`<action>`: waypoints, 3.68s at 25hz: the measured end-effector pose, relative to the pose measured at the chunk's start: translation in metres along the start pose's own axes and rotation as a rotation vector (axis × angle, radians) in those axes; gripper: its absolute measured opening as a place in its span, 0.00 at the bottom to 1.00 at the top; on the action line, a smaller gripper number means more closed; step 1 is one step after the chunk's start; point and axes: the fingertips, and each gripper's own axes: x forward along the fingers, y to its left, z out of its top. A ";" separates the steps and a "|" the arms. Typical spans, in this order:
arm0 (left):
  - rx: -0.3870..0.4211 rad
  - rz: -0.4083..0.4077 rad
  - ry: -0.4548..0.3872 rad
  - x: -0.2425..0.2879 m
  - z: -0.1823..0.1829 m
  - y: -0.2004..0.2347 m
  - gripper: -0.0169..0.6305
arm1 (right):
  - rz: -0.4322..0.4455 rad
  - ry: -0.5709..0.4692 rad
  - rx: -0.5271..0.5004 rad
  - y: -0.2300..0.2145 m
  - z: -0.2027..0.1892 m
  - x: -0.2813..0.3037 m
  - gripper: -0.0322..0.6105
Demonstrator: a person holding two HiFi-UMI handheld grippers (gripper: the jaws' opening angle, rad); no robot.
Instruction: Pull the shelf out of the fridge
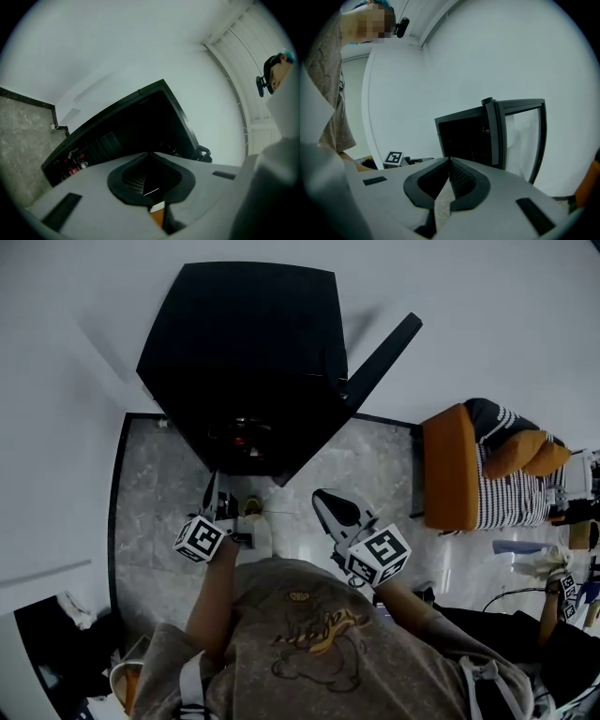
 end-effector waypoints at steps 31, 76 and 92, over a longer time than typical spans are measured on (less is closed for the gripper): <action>-0.243 0.126 0.050 0.127 -0.046 0.134 0.25 | -0.041 0.092 0.021 -0.029 0.000 0.027 0.08; -0.475 0.121 -0.097 0.260 -0.041 0.203 0.06 | -0.102 0.186 0.110 -0.045 -0.020 0.051 0.08; -0.543 0.073 -0.077 0.233 -0.050 0.189 0.05 | -0.071 0.190 0.105 -0.031 -0.028 0.052 0.08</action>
